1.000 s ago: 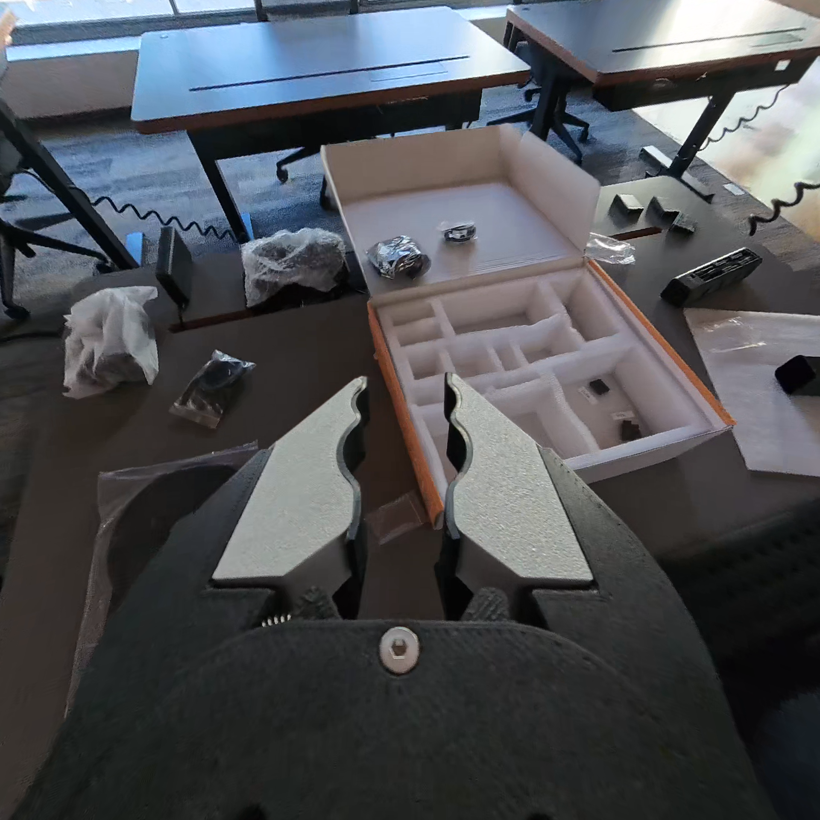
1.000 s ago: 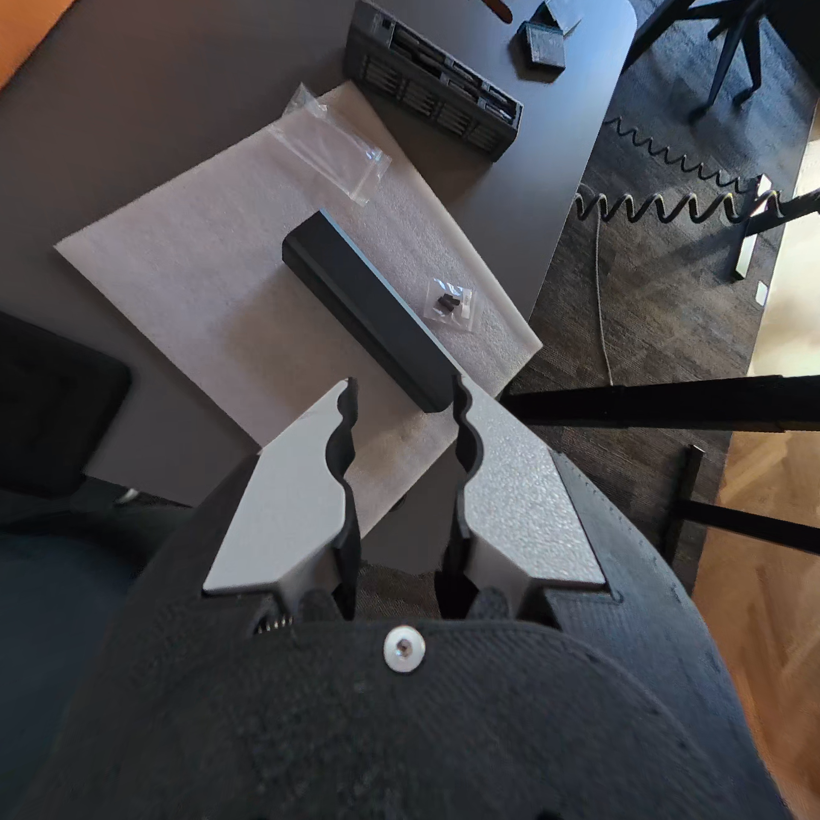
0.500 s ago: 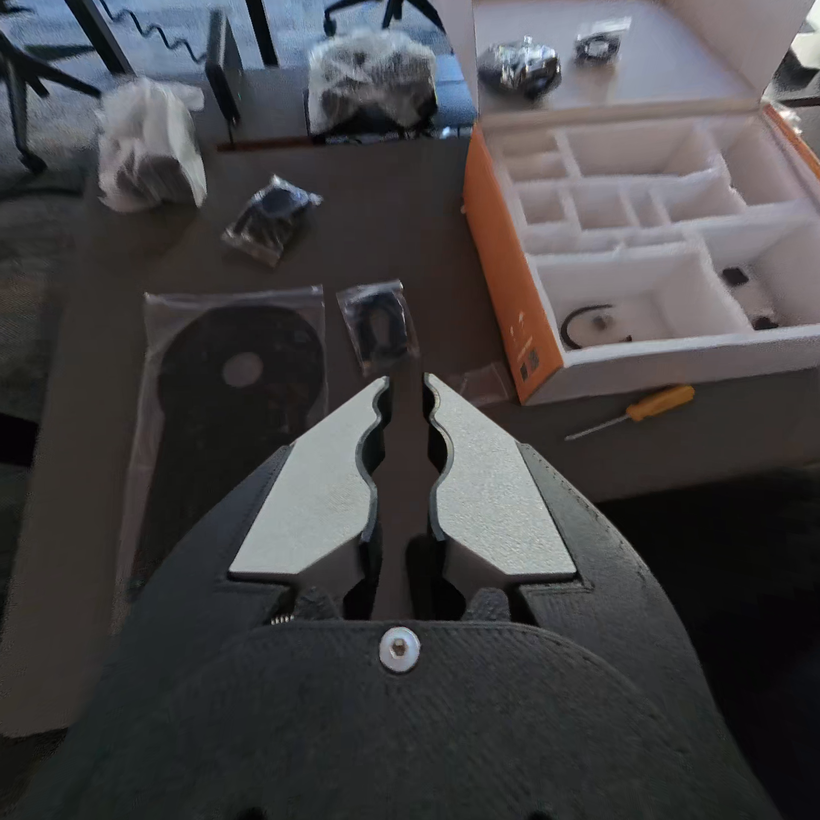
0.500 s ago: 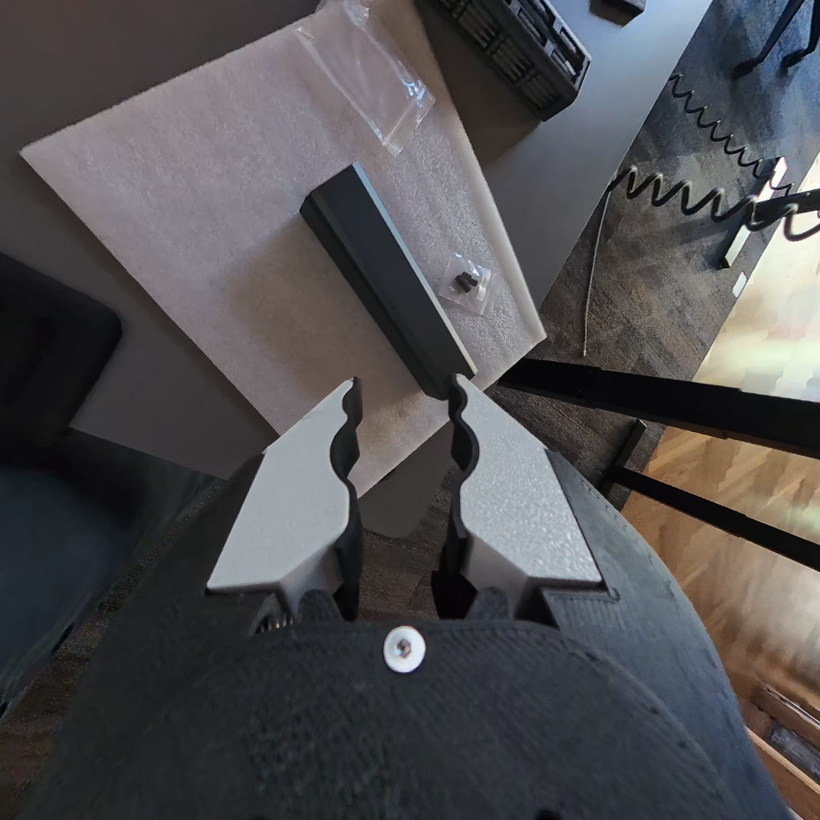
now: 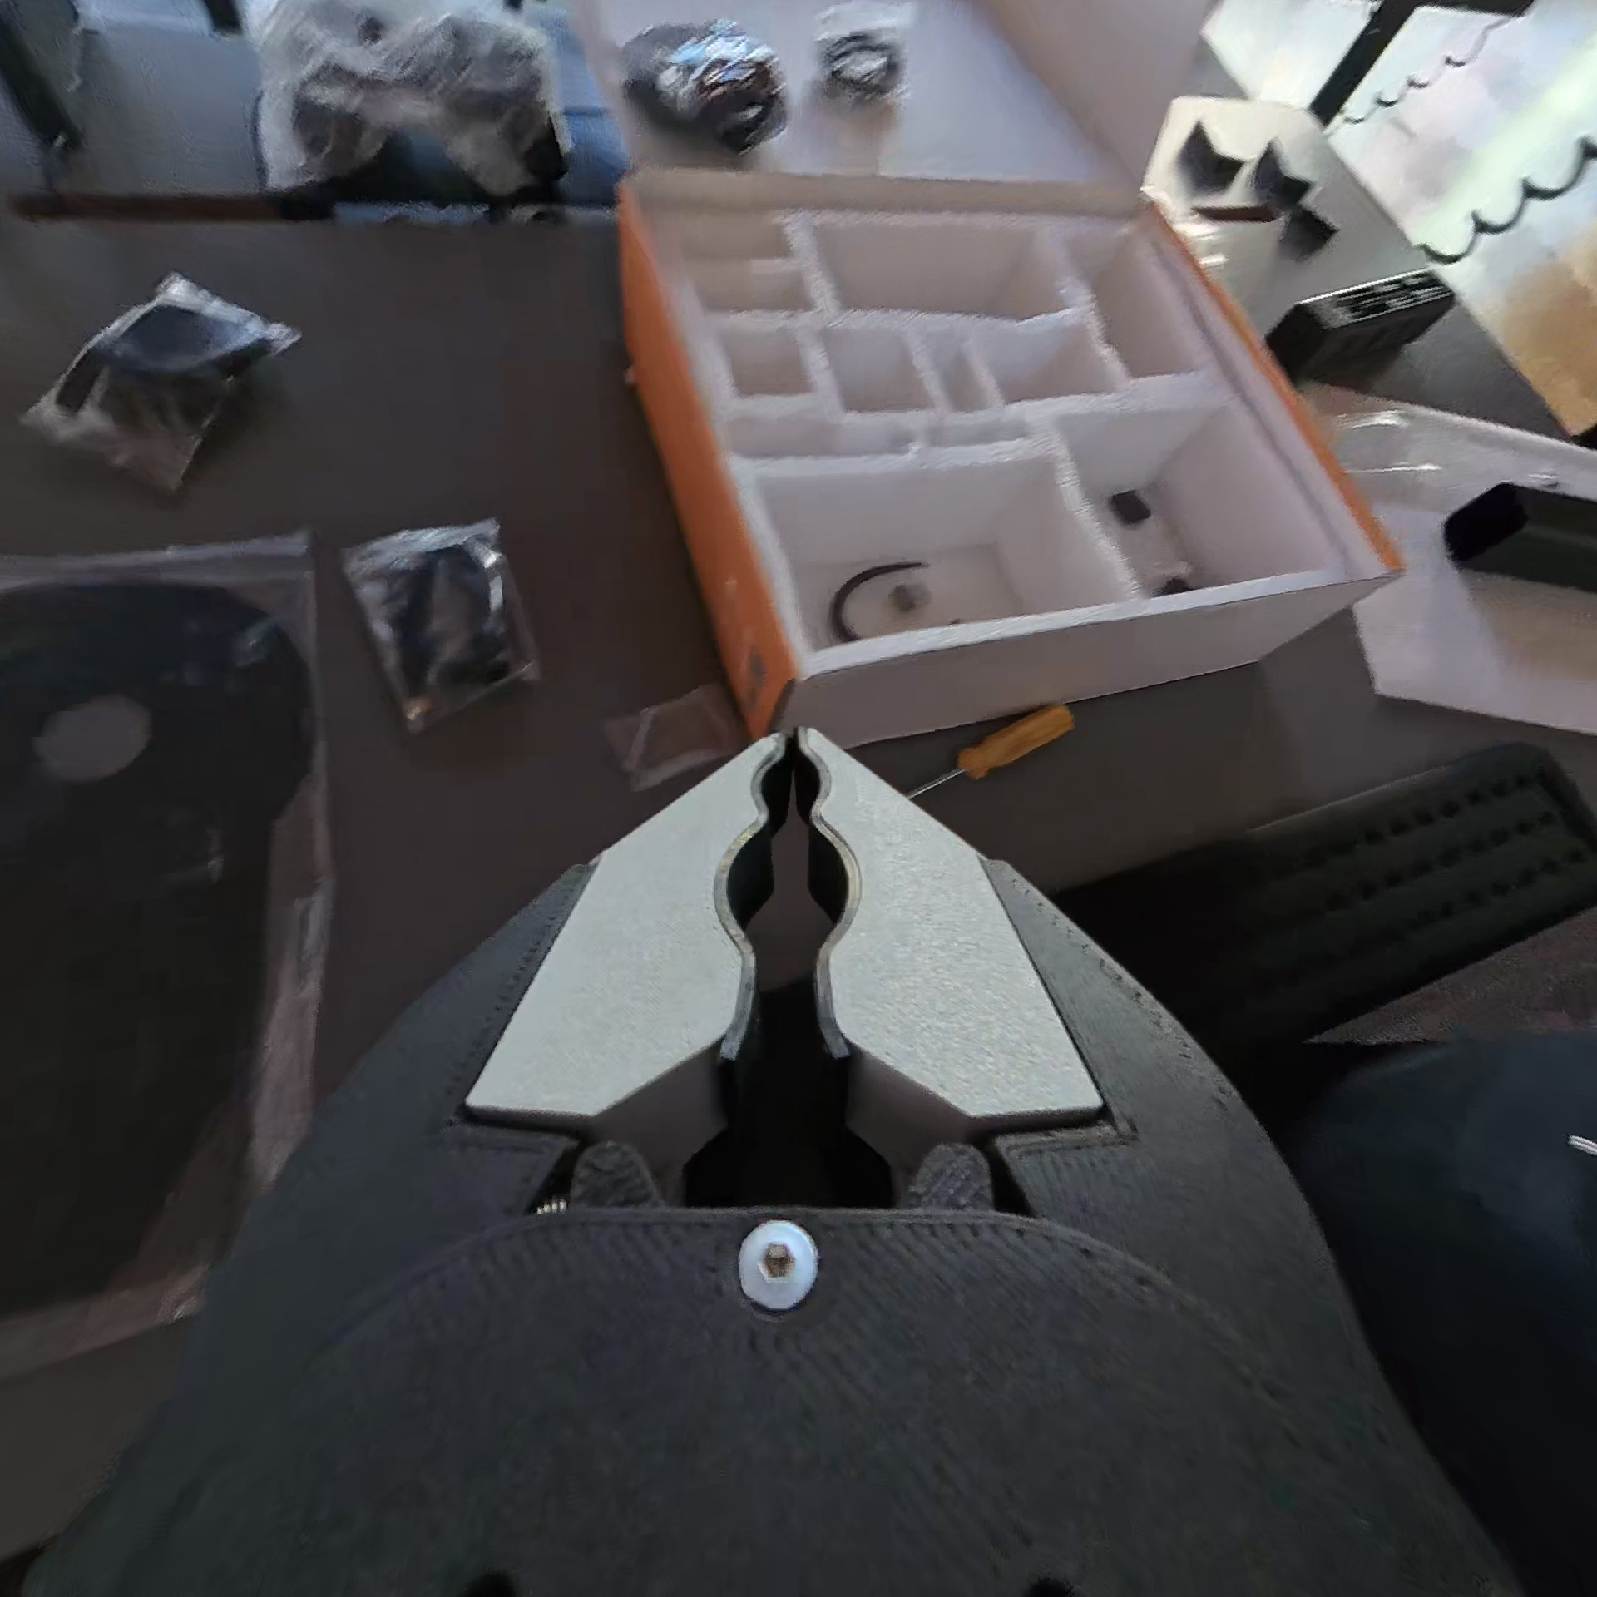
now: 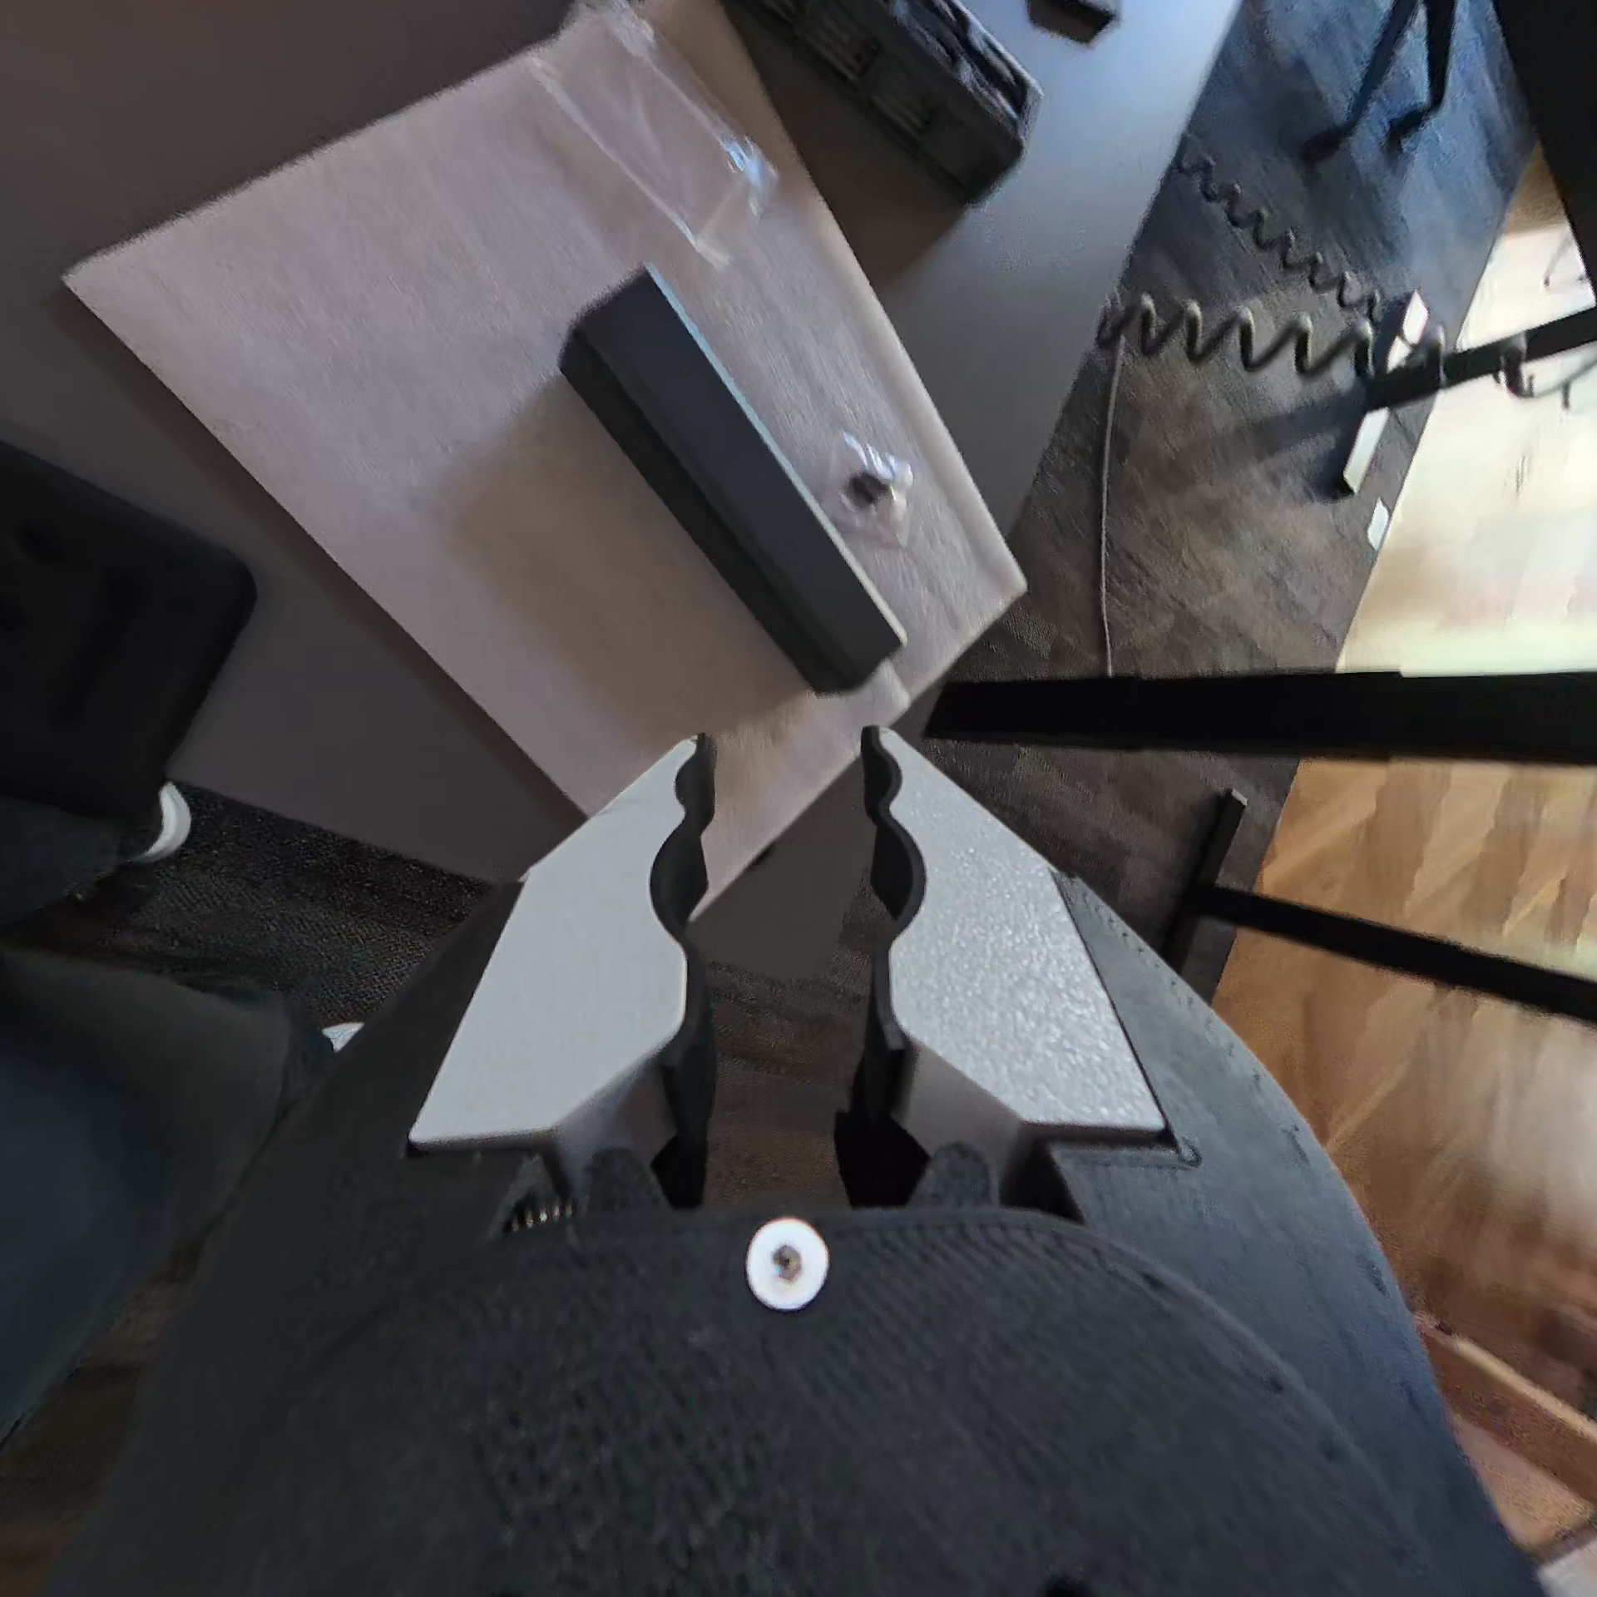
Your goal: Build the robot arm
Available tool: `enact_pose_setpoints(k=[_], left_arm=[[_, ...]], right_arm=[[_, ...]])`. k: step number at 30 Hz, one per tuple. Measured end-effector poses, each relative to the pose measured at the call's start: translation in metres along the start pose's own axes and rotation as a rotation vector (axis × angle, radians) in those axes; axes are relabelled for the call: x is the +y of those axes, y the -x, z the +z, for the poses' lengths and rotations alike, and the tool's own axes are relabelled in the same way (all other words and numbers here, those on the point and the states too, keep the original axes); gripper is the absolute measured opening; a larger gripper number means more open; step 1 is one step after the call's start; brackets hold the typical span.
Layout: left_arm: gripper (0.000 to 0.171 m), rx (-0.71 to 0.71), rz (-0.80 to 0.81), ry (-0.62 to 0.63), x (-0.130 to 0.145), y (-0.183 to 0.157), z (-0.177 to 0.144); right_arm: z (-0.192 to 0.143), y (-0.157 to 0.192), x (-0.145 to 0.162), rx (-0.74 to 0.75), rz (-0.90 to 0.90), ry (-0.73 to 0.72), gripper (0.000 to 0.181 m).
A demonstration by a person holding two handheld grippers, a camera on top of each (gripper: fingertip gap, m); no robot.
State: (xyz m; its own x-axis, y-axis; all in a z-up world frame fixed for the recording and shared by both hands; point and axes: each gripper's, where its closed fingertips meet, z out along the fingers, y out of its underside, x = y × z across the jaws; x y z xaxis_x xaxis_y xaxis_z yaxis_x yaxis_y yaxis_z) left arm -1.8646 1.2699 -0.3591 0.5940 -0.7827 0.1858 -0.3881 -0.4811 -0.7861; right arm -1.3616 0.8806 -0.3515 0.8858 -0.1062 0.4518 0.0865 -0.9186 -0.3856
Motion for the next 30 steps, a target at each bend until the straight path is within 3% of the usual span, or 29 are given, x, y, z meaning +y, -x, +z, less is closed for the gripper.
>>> enact_pose_setpoints(k=[4, 9, 14, 18, 20, 23, 28, 30], left_arm=[[0.000, 0.113, 0.148, -0.029, -0.038, -0.080, 0.023], [0.000, 0.277, 0.347, -0.089, -0.078, -0.237, 0.056], [0.000, 0.470, 0.503, -0.161, -0.082, -0.465, 0.081], [0.000, 0.778, 0.646, -0.114, -0.047, -0.682, 0.088], [0.001, 0.995, 0.637, -0.056, -0.025, -0.787, 0.069], [0.002, 1.274, 0.641, 0.052, 0.009, -0.918, 0.032], [0.002, 1.519, 0.811, 0.126, 0.050, -1.087, 0.008], [0.005, 1.589, 0.840, 0.143, 0.052, -1.151, 0.007]], right_arm=[[-0.038, -0.019, 0.096, 0.080, 0.153, -0.004, 0.034], [-0.102, -0.031, 0.270, 0.204, 0.397, -0.003, 0.032], [-0.180, -0.010, 0.459, 0.259, 0.607, 0.094, 0.031], [-0.249, -0.008, 0.581, 0.354, 0.769, 0.165, 0.030], [-0.280, -0.023, 0.622, 0.442, 0.854, 0.156, 0.030], [-0.318, -0.066, 0.655, 0.589, 0.953, 0.067, 0.029], [-0.361, -0.171, 0.688, 0.741, 0.926, -0.049, 0.028], [-0.369, -0.213, 0.721, 0.768, 0.910, -0.044, 0.028]])
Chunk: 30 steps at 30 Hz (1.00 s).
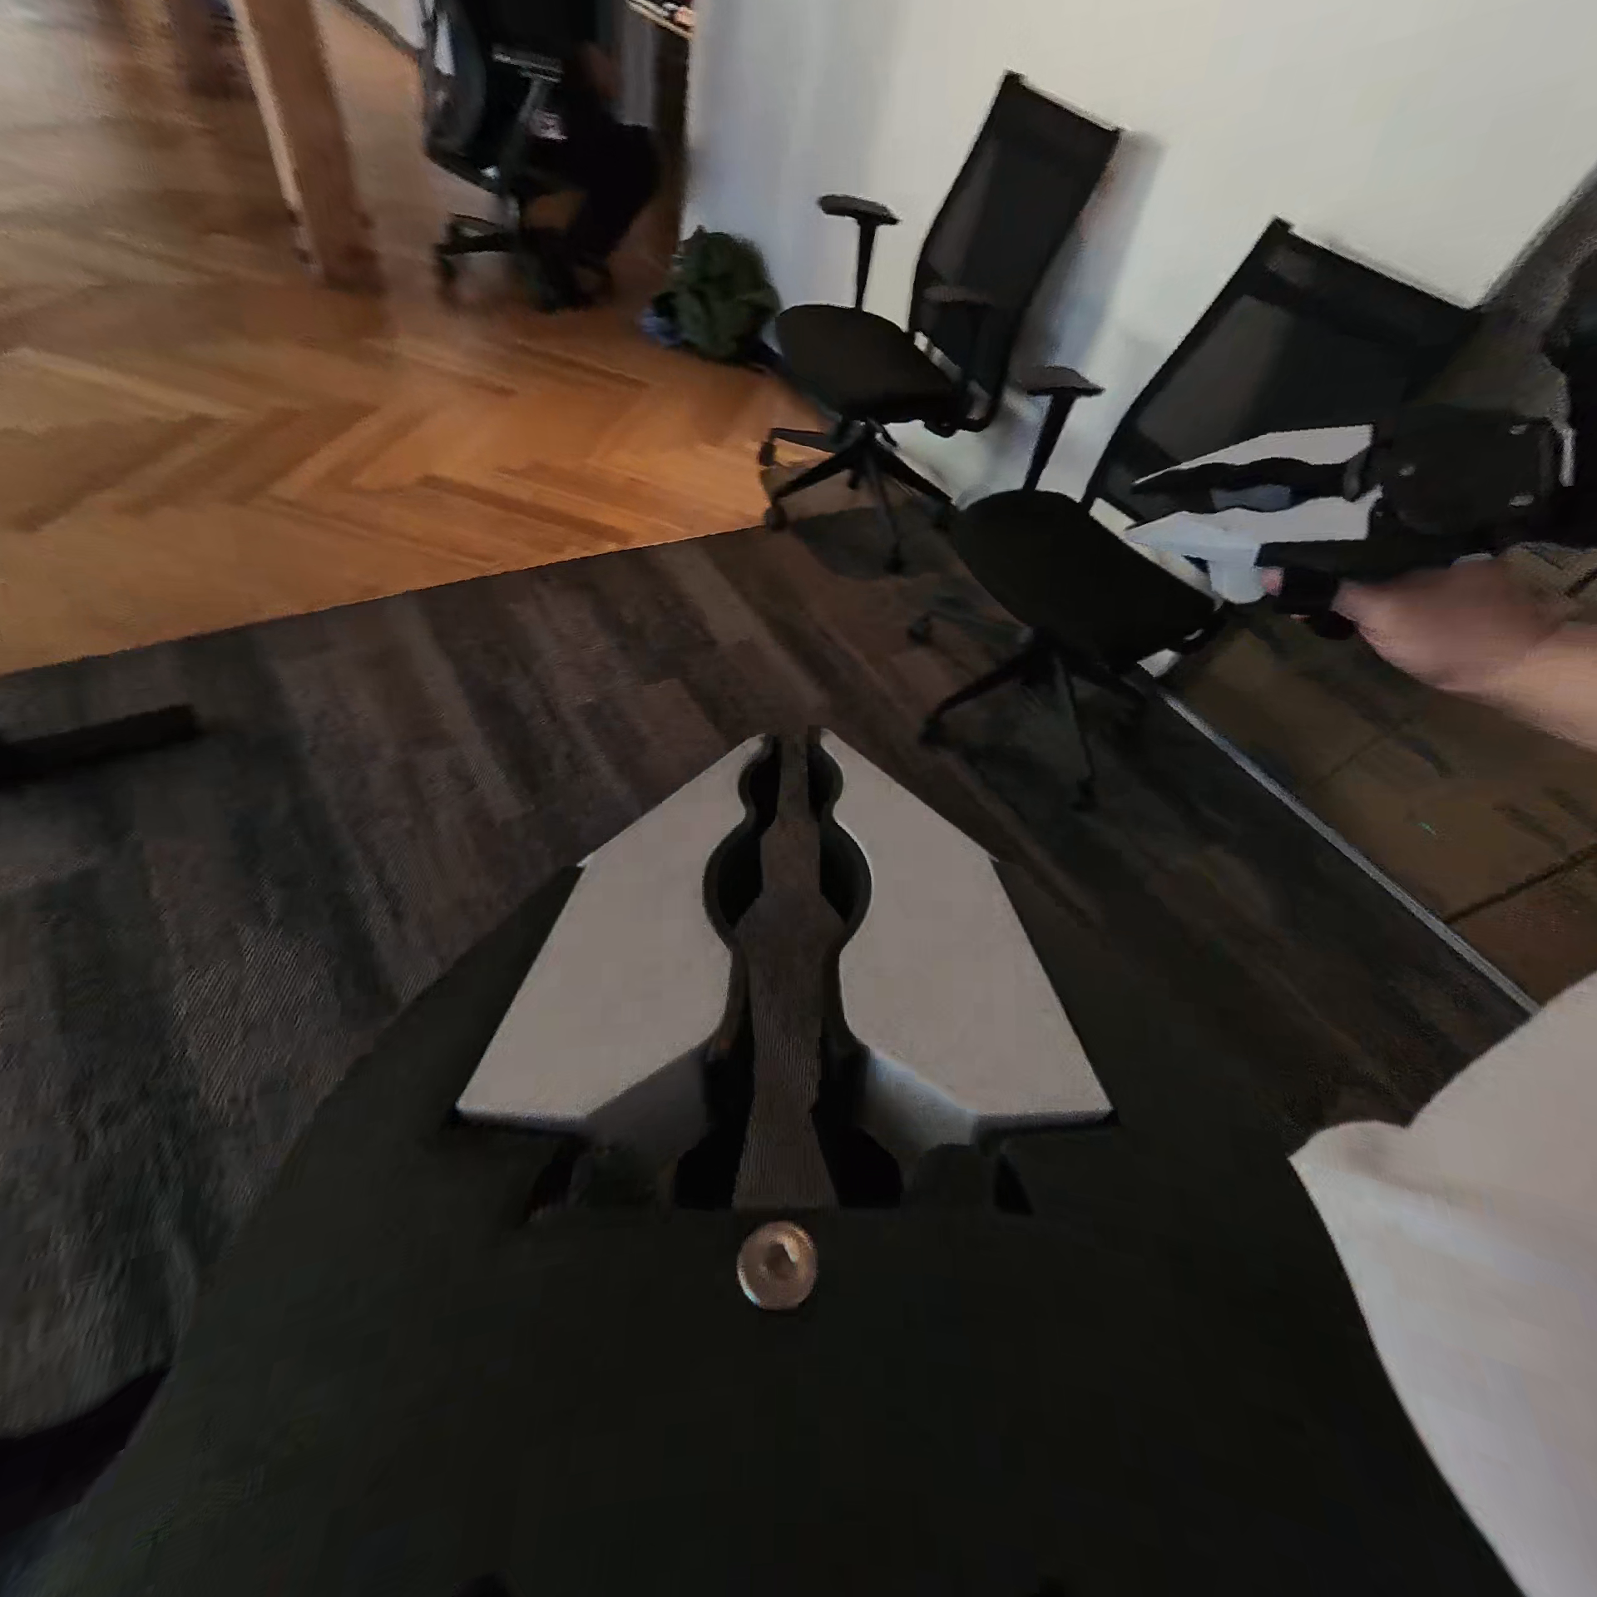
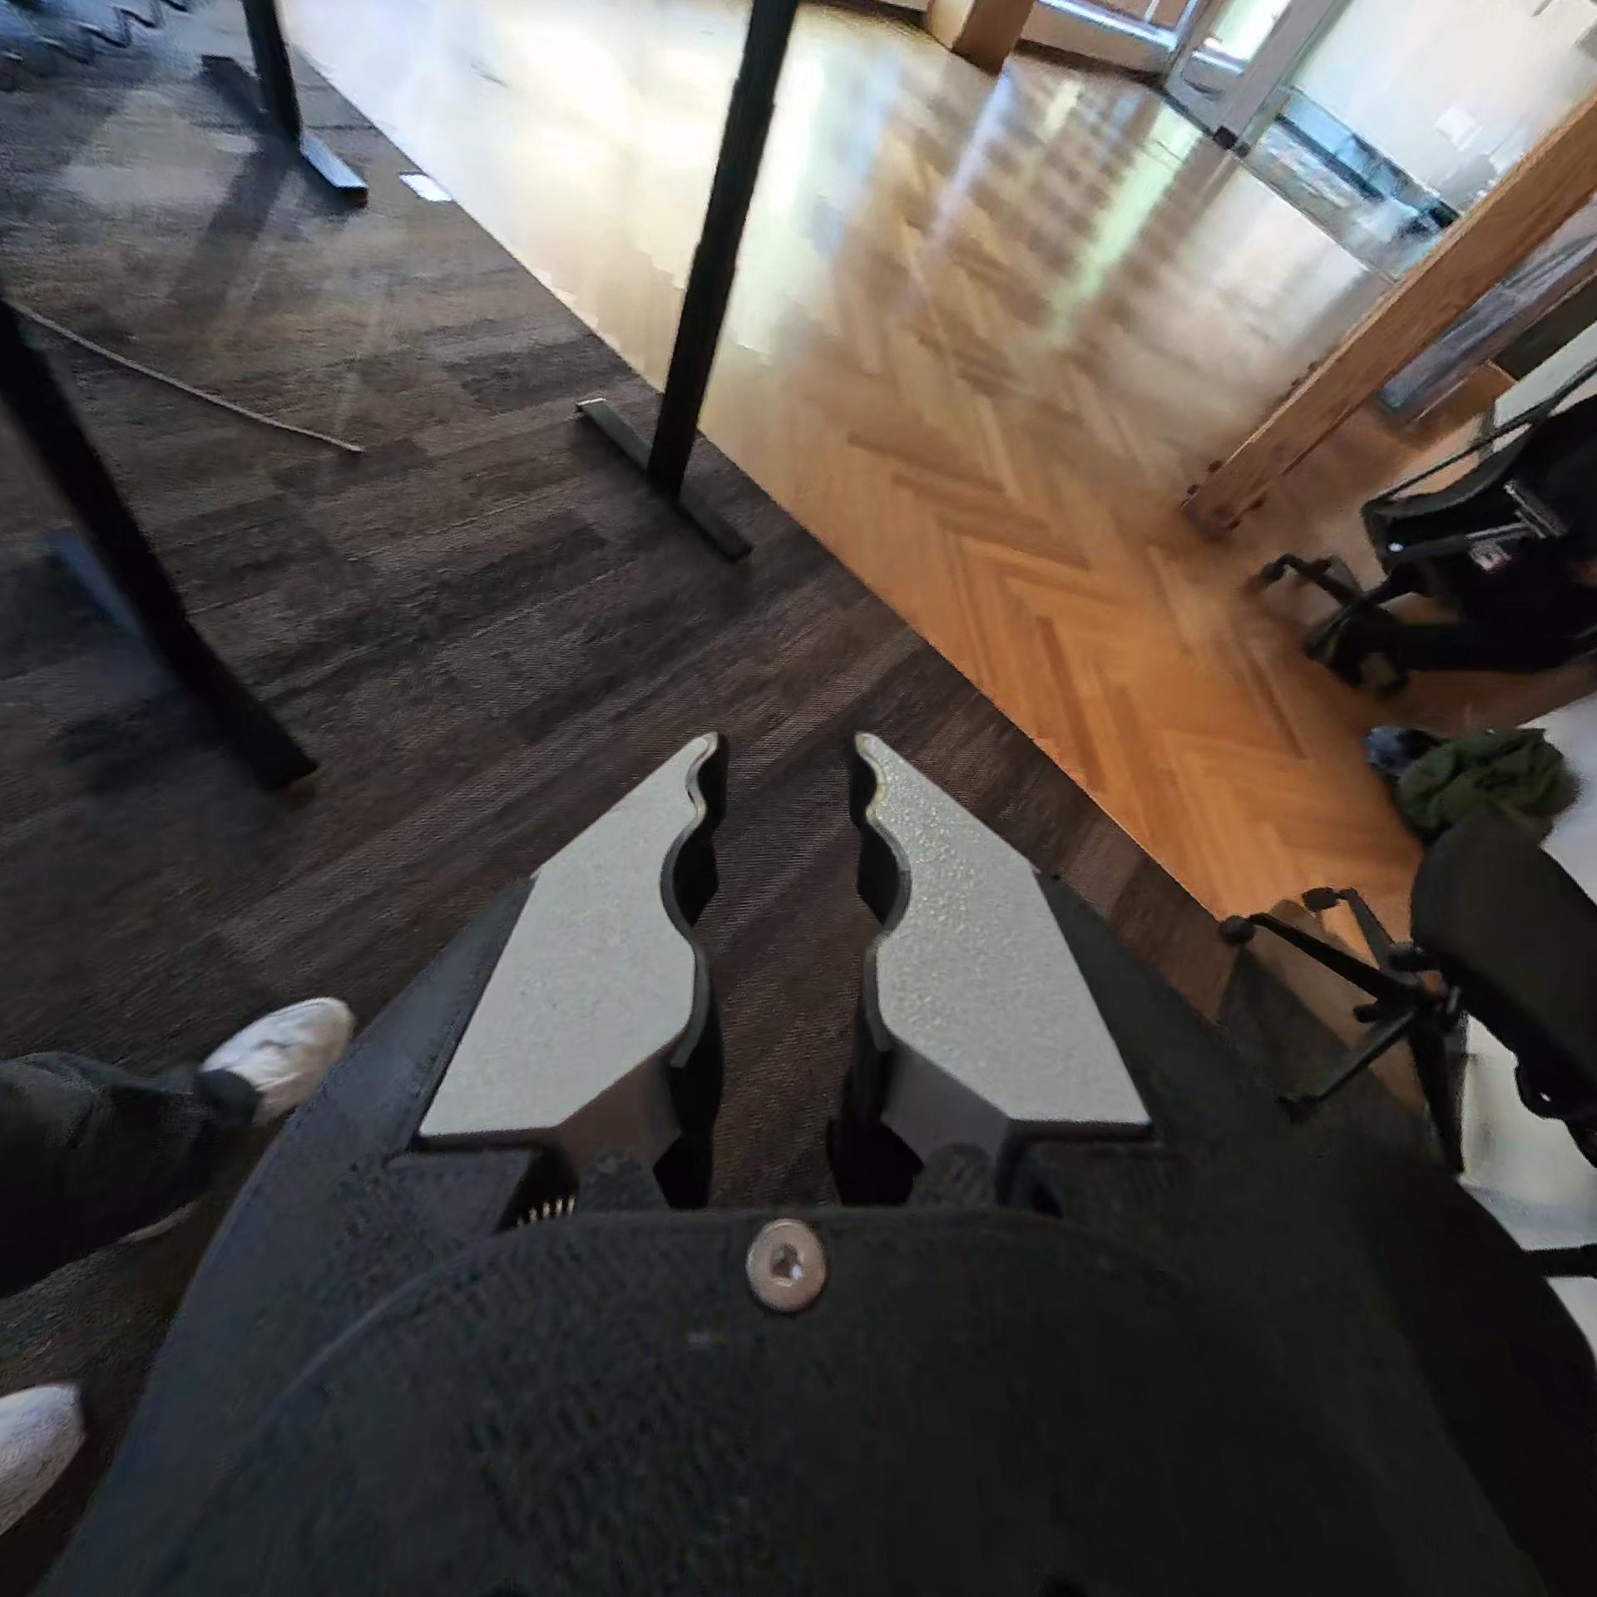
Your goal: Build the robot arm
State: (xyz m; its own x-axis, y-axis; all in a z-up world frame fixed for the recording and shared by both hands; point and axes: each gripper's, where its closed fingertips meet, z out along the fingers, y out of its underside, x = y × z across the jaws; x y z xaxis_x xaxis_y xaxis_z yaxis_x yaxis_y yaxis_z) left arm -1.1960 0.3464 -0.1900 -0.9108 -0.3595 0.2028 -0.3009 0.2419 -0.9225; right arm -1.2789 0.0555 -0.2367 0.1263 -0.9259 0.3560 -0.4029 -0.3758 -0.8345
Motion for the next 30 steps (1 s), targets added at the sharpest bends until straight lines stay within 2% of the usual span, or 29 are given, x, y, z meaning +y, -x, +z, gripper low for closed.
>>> enact_pose_setpoints(k=[2, 5, 9, 12, 14, 17, 20, 23, 26, 28, 30], left_arm=[[0.006, 0.037, 0.034, -0.021, -0.038, 0.022, 0.049], [0.013, 0.058, 0.079, -0.072, -0.097, 0.068, 0.123], [0.019, -0.026, 0.124, -0.105, -0.171, 0.151, 0.216], [0.030, -0.082, 0.072, -0.126, -0.230, 0.212, 0.273], [0.033, -0.141, 0.084, -0.143, -0.268, 0.256, 0.303], [0.044, -0.288, 0.092, -0.194, -0.316, 0.332, 0.339], [0.051, -0.406, 0.029, -0.246, -0.344, 0.398, 0.366], [0.048, -0.533, -0.006, -0.258, -0.355, 0.454, 0.385], [0.046, -0.606, -0.008, -0.191, -0.367, 0.491, 0.398], [0.037, -0.684, 0.057, -0.151, -0.371, 0.512, 0.393], [0.030, -0.761, 0.053, -0.111, -0.366, 0.531, 0.385]], right_arm=[[0.032, -0.048, 0.015, 0.027, 0.039, 0.034, 0.028], [0.061, -0.118, 0.074, 0.124, 0.124, 0.160, 0.028], [0.046, -0.176, 0.160, 0.301, 0.344, 0.358, 0.028], [0.031, -0.202, 0.193, 0.406, 0.429, 0.440, 0.027], [0.034, -0.222, 0.208, 0.461, 0.459, 0.508, 0.028], [0.080, -0.271, 0.204, 0.486, 0.494, 0.496, 0.027], [0.179, -0.347, 0.180, 0.392, 0.394, 0.454, 0.027], [0.318, -0.427, 0.126, 0.241, 0.248, 0.362, 0.027], [0.476, -0.469, 0.026, -0.005, 0.139, 0.218, 0.028], [0.573, -0.470, -0.052, -0.177, 0.001, 0.105, 0.027], [0.656, -0.452, -0.125, -0.337, -0.146, 0.042, 0.028]])
